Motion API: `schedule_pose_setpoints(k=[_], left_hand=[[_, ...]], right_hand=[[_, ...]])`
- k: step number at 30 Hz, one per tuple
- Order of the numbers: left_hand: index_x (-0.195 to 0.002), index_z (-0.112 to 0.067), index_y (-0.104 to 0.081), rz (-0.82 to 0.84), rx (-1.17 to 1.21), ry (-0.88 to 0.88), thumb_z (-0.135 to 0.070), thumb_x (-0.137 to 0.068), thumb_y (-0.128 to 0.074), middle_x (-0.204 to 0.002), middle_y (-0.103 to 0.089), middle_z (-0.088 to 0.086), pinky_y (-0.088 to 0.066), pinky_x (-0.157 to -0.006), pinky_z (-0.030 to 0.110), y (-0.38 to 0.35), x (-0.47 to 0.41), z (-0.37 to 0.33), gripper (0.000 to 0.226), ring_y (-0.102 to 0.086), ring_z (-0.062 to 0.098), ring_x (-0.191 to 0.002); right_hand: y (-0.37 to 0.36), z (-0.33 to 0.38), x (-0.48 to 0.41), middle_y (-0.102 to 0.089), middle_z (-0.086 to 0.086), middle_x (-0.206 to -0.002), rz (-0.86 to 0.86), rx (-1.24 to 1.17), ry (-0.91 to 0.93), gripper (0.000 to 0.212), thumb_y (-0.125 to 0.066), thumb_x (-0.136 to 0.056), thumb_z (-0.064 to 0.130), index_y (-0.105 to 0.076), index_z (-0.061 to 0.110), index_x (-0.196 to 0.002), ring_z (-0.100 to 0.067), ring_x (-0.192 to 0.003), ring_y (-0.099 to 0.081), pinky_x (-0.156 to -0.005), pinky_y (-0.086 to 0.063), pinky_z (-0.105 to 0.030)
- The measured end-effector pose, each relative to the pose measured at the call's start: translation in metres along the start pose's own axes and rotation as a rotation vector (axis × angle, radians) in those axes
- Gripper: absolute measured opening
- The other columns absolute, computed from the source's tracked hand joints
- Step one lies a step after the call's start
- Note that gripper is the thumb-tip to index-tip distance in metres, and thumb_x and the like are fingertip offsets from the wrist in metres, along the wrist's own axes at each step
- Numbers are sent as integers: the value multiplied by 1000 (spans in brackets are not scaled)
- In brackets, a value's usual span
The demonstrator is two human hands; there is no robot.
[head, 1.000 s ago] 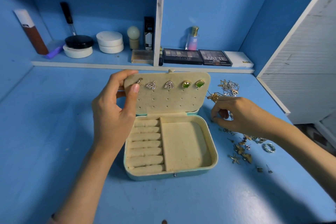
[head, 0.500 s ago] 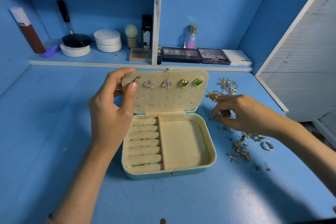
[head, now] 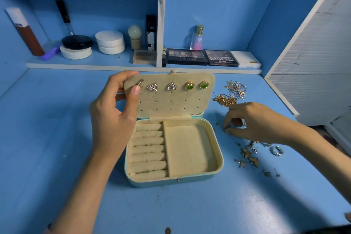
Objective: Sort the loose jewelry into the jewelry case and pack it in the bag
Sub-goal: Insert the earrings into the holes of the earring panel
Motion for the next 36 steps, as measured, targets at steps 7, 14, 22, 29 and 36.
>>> schedule_pose_setpoints(k=[7, 14, 22, 29, 36], left_hand=[[-113, -24, -55, -7, -7, -5, -15, -94, -56, -100, -60, -22, -47, -83, 13, 0, 0, -1, 20, -59, -8, -89], [-112, -25, -54, -5, -10, -6, -15, -94, -56, -100, -60, -22, -46, -82, 11, 0, 0, -2, 20, -58, -11, -88], [-112, -24, -54, 0, -8, -13, -13, -94, -56, -100, -60, -21, -46, -82, 10, 0, 0, -2, 21, -57, -12, -89], [-112, -24, -54, -5, -15, -23, -14, -95, -56, -100, -59, -21, -47, -82, 11, -1, 0, -1, 20, -58, -9, -89], [-112, -25, -54, -2, -16, -18, -15, -95, -56, -99, -60, -21, -48, -83, 13, 0, 0, -1, 21, -59, -6, -89]], right_hand=[[5, -6, -2, -54, 15, -73, -96, -81, -3, 14, -68, -80, 10, -69, 24, -84, -6, -64, -50, -62, -45, -28], [7, -6, -1, -51, 16, -68, -141, -92, 35, 7, -71, -80, 16, -70, 23, -82, -10, -66, -49, -58, -44, -31], [8, -6, 0, -52, 13, -67, -100, -106, 48, 10, -73, -78, 22, -74, 31, -82, -9, -63, -51, -57, -45, -32], [7, -7, 2, -51, 13, -67, -78, -72, 26, 9, -73, -78, 25, -71, 33, -82, -10, -63, -50, -58, -44, -30], [4, -3, 5, -50, 16, -74, 18, 45, 0, 4, -65, -82, 33, -68, 34, -84, -8, -71, -51, -65, -45, -28]])
Point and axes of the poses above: each hand's wrist, its own x-axis away from the middle knuckle, its own y-axis out of the back of the hand, z = x × y, the point moved 3 cm from there along -x, towards the middle knuckle
